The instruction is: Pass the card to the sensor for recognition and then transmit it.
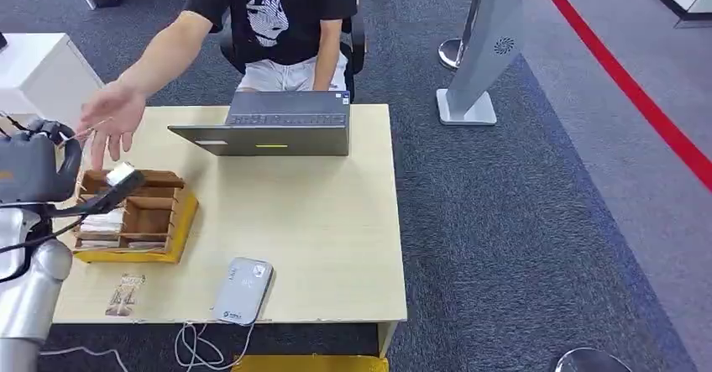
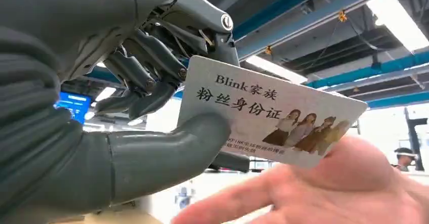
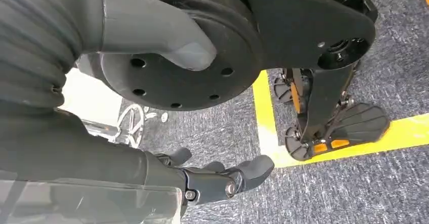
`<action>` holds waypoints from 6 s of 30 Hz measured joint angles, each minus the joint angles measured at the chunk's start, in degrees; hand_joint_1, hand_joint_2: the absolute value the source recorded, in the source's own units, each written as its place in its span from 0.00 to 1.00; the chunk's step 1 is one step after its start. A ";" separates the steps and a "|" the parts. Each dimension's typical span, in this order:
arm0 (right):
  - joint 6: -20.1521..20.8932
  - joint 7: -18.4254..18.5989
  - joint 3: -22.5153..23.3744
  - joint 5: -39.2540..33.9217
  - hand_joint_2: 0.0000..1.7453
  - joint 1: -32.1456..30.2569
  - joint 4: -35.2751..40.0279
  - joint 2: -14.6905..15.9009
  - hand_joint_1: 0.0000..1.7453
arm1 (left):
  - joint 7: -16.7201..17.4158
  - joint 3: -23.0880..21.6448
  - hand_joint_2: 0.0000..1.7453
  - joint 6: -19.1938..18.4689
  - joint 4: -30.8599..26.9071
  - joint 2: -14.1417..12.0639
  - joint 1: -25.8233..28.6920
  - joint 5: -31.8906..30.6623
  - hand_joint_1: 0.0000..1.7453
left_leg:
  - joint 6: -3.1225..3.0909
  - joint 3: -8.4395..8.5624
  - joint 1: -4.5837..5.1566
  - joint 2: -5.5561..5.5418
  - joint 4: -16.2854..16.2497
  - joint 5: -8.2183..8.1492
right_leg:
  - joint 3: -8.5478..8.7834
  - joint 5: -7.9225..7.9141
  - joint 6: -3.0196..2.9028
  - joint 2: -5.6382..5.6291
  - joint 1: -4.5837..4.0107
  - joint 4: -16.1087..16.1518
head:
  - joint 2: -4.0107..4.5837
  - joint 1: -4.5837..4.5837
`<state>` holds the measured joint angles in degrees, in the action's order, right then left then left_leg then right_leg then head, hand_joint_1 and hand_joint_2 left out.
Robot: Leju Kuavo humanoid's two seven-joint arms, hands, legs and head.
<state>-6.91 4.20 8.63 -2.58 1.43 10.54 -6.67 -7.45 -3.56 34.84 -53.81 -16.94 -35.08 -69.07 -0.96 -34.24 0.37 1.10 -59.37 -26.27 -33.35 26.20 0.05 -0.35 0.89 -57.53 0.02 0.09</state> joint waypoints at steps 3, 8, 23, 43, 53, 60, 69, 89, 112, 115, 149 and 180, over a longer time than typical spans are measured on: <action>0.07 0.02 -0.13 0.02 1.00 0.06 0.00 0.02 0.00 | 0.37 -0.24 1.00 0.15 2.92 -0.35 -2.33 -0.42 1.00 | 0.00 -0.01 0.01 0.00 0.00 0.00 | 0.00 -0.01 0.01 0.00 0.00 0.00 | 0.00 -0.02; -0.02 0.02 -0.13 0.04 1.00 0.13 0.00 0.04 0.00 | 0.59 -0.85 1.00 1.24 4.67 -0.59 -3.30 -0.37 0.00 | 0.00 -0.06 0.02 0.04 0.00 0.00 | -0.04 -0.02 0.01 -0.04 0.01 0.00 | 0.00 0.00; -0.33 -0.24 -0.06 -0.35 1.00 0.10 0.00 0.02 0.00 | -7.09 -0.81 1.00 3.01 0.93 -0.52 2.67 11.97 0.00 | 0.00 -0.09 0.02 0.03 0.00 0.00 | -0.08 -0.02 0.01 -0.04 0.01 0.00 | 0.00 -0.04; -1.42 -1.88 3.54 -2.54 1.00 -0.95 -0.02 -0.50 0.00 | -10.19 -7.29 1.00 -18.97 -31.49 1.51 28.40 19.28 0.00 | 0.00 -0.25 0.05 0.11 0.01 -0.05 | -0.25 0.02 0.06 -0.12 0.03 0.02 | 0.00 0.00; -1.14 -2.10 5.01 -2.01 1.00 -1.11 0.00 -0.63 0.00 | -10.14 -10.05 1.00 -27.00 -34.06 -2.01 33.80 21.12 0.00 | 0.03 -0.26 0.03 0.05 0.03 -0.03 | -0.25 0.03 0.04 -0.03 0.02 0.01 | 0.00 -0.02; -0.70 -1.95 5.42 -0.61 1.00 -1.12 0.00 -0.63 0.00 | -7.59 -10.08 1.00 -22.88 -31.27 -3.45 33.66 15.22 0.00 | 0.00 -0.26 0.02 0.04 0.03 0.00 | -0.25 0.01 0.04 -0.02 0.01 0.01 | 0.00 0.00; -0.26 -1.64 6.08 2.25 1.00 -1.03 0.00 -0.63 0.00 | -5.99 -6.41 1.00 -10.84 -21.39 -3.91 28.18 11.45 0.00 | 0.02 -0.26 0.01 0.00 0.03 0.04 | -0.23 -0.02 0.00 0.00 0.01 0.01 | 0.00 0.00; 0.35 -1.79 6.19 3.52 1.00 -0.81 0.00 -0.63 0.00 | -8.09 -2.69 1.00 -10.49 -5.88 -4.50 23.70 10.84 0.00 | 0.04 -0.28 0.01 0.00 0.03 0.05 | -0.26 -0.02 0.00 -0.01 0.00 0.01 | 0.00 -0.04; 0.50 -1.79 7.65 4.81 1.00 -0.79 0.00 -0.63 0.00 | -5.57 -7.52 1.00 -11.39 -4.90 -4.20 20.91 2.16 0.00 | 0.04 -0.28 0.02 0.01 0.02 0.05 | -0.27 -0.02 0.01 -0.02 0.01 0.01 | 0.00 -0.04; 0.50 -1.79 7.87 4.81 1.00 -0.79 0.00 -0.63 0.00 | -5.53 -8.20 1.00 -11.45 -4.90 -4.13 20.70 2.16 0.00 | 0.04 -0.27 0.01 0.01 0.02 0.05 | -0.27 -0.02 0.01 -0.02 0.01 0.01 | 0.00 -0.04; 0.42 -1.27 8.96 6.51 1.00 -0.80 0.00 -0.63 0.00 | -4.37 -8.79 1.00 -10.95 -12.14 -7.13 16.75 6.86 1.00 | 0.04 -0.28 -0.01 0.01 0.02 0.07 | -0.27 -0.03 0.00 -0.01 -0.01 0.00 | 0.00 -0.04; 1.95 -0.77 9.01 10.97 1.00 0.16 0.07 -0.61 0.00 | -4.57 -9.59 1.00 -7.69 15.23 -5.92 -11.11 3.37 0.00 | 0.03 -0.44 -0.02 0.05 0.00 0.29 | -0.45 -0.30 -0.01 -0.04 -0.03 0.00 | 0.00 0.13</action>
<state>-4.96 3.43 17.64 8.39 1.60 10.60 -7.28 -12.02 -13.16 27.15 -38.58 -22.86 -46.20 -65.70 -0.93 -34.68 0.35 1.15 -59.37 -25.98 -33.80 25.90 0.04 -0.39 0.86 -57.53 0.02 0.22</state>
